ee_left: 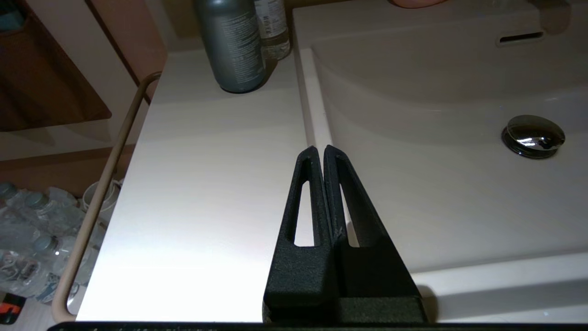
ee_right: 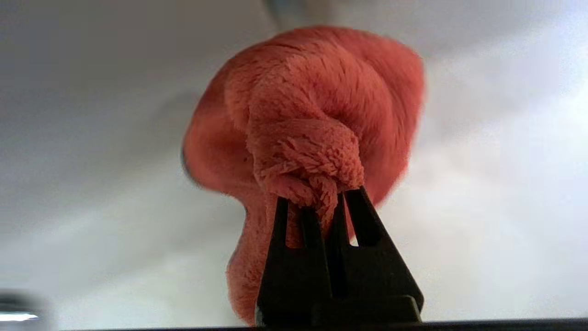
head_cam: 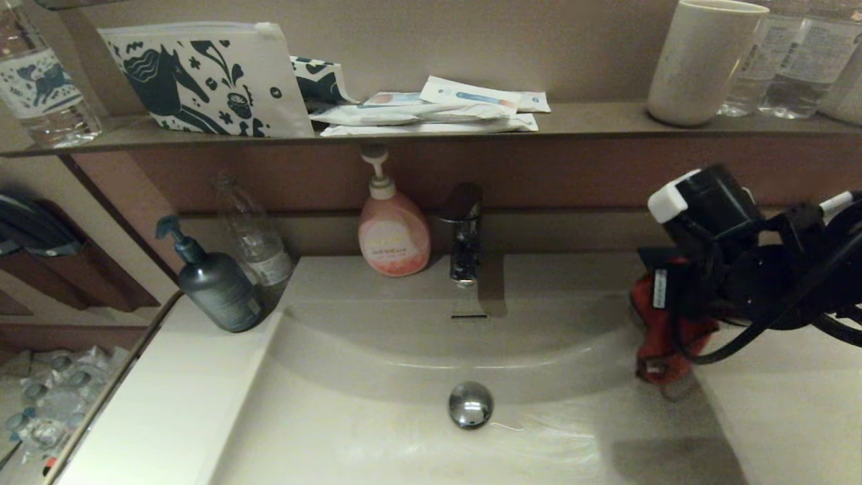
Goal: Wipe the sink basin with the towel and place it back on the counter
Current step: Wipe the sink
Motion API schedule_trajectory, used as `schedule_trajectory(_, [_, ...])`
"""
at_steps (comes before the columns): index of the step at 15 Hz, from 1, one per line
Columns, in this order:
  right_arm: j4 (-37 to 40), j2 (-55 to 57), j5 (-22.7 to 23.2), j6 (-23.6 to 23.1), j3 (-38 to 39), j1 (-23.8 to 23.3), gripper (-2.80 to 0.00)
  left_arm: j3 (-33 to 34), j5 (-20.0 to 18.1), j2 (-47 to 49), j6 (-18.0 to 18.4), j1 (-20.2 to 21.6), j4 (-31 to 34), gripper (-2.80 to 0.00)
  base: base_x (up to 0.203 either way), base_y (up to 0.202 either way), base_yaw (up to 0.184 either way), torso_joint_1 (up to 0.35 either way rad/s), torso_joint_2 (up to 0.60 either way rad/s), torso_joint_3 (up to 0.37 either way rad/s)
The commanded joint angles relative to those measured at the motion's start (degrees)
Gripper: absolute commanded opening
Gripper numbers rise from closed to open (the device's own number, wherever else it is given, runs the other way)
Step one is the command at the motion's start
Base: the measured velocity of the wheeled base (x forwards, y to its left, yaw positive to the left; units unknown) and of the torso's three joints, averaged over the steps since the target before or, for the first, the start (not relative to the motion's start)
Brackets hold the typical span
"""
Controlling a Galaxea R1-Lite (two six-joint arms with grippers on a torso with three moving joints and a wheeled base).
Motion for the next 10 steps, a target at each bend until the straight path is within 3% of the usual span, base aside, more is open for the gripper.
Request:
schedule_trajectory(1, [-4.78, -0.81, 0.8, -0.43, -0.78, 0.25, -2.8, 0.0, -0.01, 0.07, 0.05, 0.02, -0.02, -2.8, 0.0, 0.0, 0.0, 0.0, 0.0, 0.0])
schedule_trajectory(3, [-14.81, 1.78, 5.63, -1.88, -0.45, 0.64, -2.8, 0.0, -0.01, 0.07, 0.05, 0.02, -0.03, -2.8, 0.0, 0.0, 0.0, 0.0, 0.0, 0.0])
schedule_trajectory(6, [-23.73, 7.33, 11.02, -2.18, -0.35, 1.24, -2.8, 0.0, -0.01, 0.07, 0.05, 0.02, -0.06, -2.8, 0.0, 0.0, 0.0, 0.0, 0.0, 0.0])
schedule_trajectory(10, [-36.9, 16.26, 14.49, -2.24, -0.24, 3.19, -2.8, 0.0, -0.01, 0.07, 0.05, 0.02, -0.02, -2.8, 0.0, 0.0, 0.0, 0.0, 0.0, 0.0])
